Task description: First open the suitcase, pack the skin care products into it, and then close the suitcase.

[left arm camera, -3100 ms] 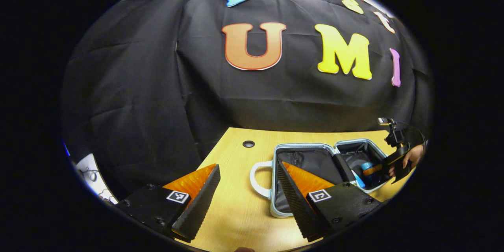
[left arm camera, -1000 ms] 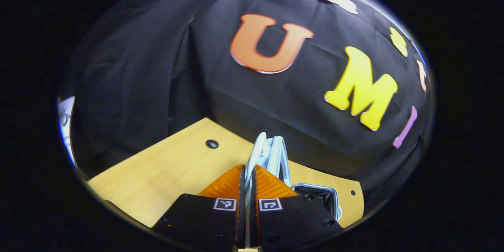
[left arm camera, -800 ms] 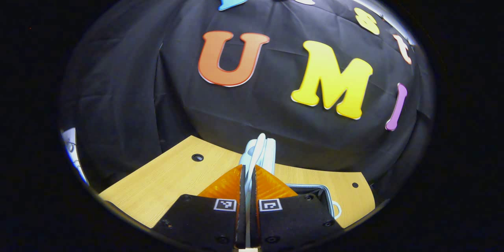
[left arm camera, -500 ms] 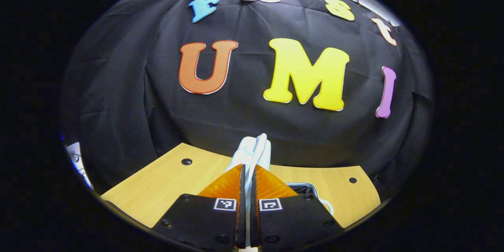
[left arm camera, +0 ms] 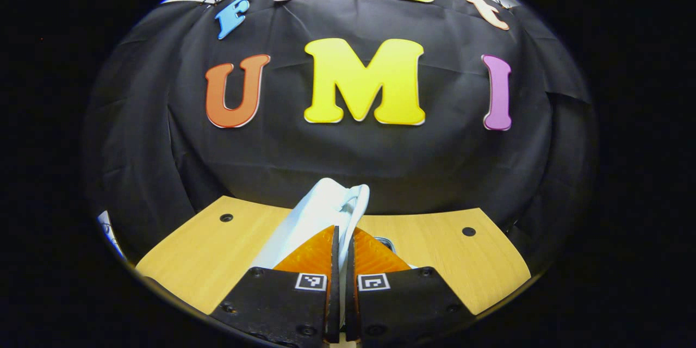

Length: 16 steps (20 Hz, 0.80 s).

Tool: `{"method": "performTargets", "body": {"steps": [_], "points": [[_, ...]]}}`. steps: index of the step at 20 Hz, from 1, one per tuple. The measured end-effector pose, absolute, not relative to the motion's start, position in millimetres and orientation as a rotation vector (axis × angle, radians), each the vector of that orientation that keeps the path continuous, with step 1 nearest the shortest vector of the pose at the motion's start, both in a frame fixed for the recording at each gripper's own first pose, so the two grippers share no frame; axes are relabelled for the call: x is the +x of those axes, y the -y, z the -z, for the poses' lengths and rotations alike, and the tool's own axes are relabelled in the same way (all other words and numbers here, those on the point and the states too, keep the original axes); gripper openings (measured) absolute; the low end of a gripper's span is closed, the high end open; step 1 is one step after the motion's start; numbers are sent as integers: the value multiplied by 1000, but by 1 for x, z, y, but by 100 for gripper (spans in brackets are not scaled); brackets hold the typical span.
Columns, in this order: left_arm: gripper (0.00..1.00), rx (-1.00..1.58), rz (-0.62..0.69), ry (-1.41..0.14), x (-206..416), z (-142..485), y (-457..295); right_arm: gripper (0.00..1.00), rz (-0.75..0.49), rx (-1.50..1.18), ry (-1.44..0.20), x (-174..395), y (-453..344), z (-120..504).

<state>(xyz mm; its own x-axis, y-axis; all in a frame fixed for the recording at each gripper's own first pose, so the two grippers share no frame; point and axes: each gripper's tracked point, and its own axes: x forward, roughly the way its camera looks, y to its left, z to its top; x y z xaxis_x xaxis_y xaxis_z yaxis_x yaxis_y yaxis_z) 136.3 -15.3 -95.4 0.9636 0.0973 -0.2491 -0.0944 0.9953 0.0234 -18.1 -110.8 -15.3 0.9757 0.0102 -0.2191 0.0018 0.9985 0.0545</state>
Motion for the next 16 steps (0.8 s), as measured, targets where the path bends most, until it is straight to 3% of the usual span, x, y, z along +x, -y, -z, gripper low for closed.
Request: {"method": "performTargets", "body": {"steps": [1,2,7,8,10,16], "points": [[7,27,-82,-262,137,105,29,76,-3,47,-225,-19,115,19],[7,41,-69,-280,138,117,44,81,-1,41,-236,-19,121,23],[7,137,-28,-377,141,186,96,81,-1,21,-286,-22,146,47],[7,151,-32,-396,141,197,101,76,0,16,-295,-22,151,51],[7,174,-39,-438,147,218,109,80,3,2,-316,-23,162,62],[10,224,-67,-510,149,246,123,80,19,-11,-355,-19,188,77]]}}
